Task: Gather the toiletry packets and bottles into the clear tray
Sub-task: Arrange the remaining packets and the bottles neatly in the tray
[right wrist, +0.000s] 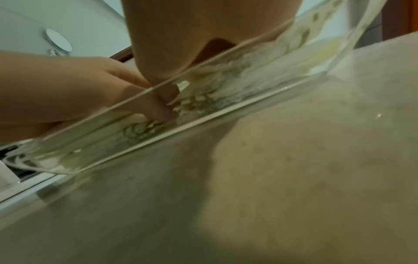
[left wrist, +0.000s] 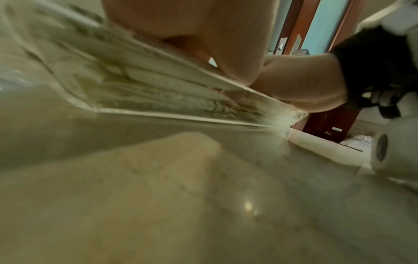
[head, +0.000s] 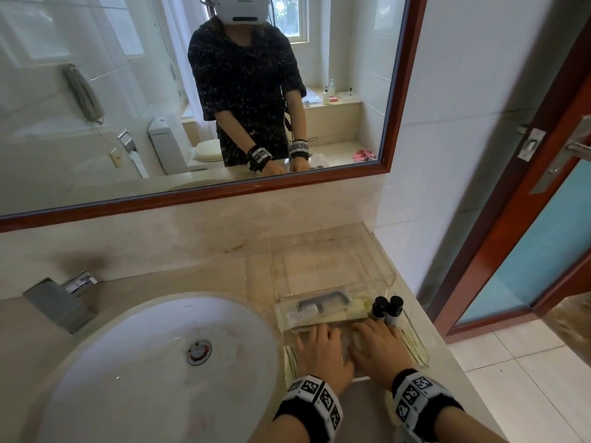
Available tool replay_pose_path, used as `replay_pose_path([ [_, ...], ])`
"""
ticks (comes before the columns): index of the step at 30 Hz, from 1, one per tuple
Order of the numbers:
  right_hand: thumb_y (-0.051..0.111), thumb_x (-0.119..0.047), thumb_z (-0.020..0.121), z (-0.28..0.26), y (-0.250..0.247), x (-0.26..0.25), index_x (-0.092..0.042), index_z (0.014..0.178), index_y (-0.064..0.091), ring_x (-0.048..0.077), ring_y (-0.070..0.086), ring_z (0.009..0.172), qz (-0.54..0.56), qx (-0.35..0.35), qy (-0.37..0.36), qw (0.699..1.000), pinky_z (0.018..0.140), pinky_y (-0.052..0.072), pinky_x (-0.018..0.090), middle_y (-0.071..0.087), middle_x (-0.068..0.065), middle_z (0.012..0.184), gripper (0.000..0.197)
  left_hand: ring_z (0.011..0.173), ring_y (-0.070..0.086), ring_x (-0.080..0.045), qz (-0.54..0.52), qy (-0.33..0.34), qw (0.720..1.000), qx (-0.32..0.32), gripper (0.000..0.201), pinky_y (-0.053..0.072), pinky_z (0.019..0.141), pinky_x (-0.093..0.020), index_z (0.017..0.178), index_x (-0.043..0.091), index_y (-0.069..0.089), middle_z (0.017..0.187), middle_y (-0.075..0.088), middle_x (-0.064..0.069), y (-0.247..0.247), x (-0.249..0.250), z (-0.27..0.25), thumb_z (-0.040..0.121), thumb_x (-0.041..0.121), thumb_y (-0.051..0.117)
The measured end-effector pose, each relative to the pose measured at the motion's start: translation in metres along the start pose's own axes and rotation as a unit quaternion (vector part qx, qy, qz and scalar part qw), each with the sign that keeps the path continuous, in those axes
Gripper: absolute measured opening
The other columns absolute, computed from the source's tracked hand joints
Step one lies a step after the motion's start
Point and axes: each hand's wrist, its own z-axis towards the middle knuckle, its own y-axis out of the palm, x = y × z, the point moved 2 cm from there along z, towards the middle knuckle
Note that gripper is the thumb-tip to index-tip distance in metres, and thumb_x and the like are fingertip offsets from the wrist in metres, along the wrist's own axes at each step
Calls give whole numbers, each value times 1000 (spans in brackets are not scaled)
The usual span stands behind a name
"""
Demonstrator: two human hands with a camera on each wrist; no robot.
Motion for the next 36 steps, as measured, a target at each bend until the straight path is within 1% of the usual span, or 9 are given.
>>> replay_pose_path([
  [3, 43, -52, 65, 2, 2, 0, -30, 63, 62, 10, 67, 68, 3, 2, 21, 1000, 64, 49, 24, 64, -15, 68, 29, 121, 44, -26, 11, -4, 1000, -8, 32, 34, 99, -46, 110, 19, 53, 123, 51, -4, 1, 1, 0, 80, 30, 52],
  [5, 56, -45, 68, 2, 3, 1, -21, 63, 61, 18, 66, 75, 37, 10, 30, 999, 66, 43, 27, 65, -7, 72, 25, 124, 40, -26, 0, -6, 1000, -21, 32, 32, 101, -45, 113, 19, 52, 127, 49, -4, 1, 0, 1, 83, 27, 52],
  [8, 68, -25, 75, 1, 1, 0, -10, 82, 64, 28, 60, 99, 68, -12, 63, 996, 81, 38, 36, 67, 5, 95, 16, 124, 39, -26, -13, -2, 1000, -15, 31, 33, 101, -44, 112, 19, 52, 126, 48, -4, 0, -1, 1, 83, 29, 53],
  [13, 61, -30, 82, 3, 1, -2, -14, 111, 62, 26, 50, 120, 57, -38, 65, 996, 101, 34, 38, 61, 5, 122, 33, 122, 40, -26, -30, -11, 999, 3, 34, 34, 98, -44, 112, 21, 54, 125, 49, -3, 5, -2, 2, 83, 37, 55],
  [17, 63, -19, 78, 1, 3, -2, -5, 88, 66, 31, 58, 108, 35, -21, 62, 997, 93, 39, 43, 66, 11, 104, 17, 121, 41, -27, -24, -16, 999, 14, 30, 34, 97, -44, 109, 19, 54, 123, 50, -5, 7, -2, 3, 81, 29, 57],
  [21, 58, -17, 83, 2, 2, -3, -5, 90, 64, 29, 54, 110, 45, -27, 56, 997, 95, 36, 41, 64, 11, 106, 16, 120, 41, -27, -20, -13, 1000, 20, 29, 34, 99, -45, 108, 19, 54, 123, 51, -5, 7, -1, 4, 81, 27, 56],
  [26, 54, -28, 85, -1, -1, -6, -6, 98, 66, 30, 54, 113, 52, -19, 59, 997, 97, 38, 39, 65, 10, 111, 28, 118, 43, -26, -17, 3, 999, 43, 26, 35, 97, -45, 109, 21, 56, 121, 53, -4, 8, 0, 2, 84, 28, 53],
  [31, 21, -41, 74, -4, 0, -6, -6, 83, 70, 32, 60, 98, 49, 4, 41, 998, 86, 42, 41, 67, 12, 94, 61, 118, 43, -26, 3, 24, 999, 45, 24, 35, 96, -44, 110, 22, 57, 120, 53, -4, 10, 1, 0, 87, 25, 49],
  [36, 49, -27, 82, -5, -4, -8, -7, 86, 71, 34, 61, 99, 74, 1, 63, 995, 86, 43, 43, 69, 12, 96, 30, 115, 50, -27, -5, 45, 997, 63, 28, 37, 93, -44, 107, 23, 63, 120, 58, -6, 12, -3, -3, 91, 30, 42],
])
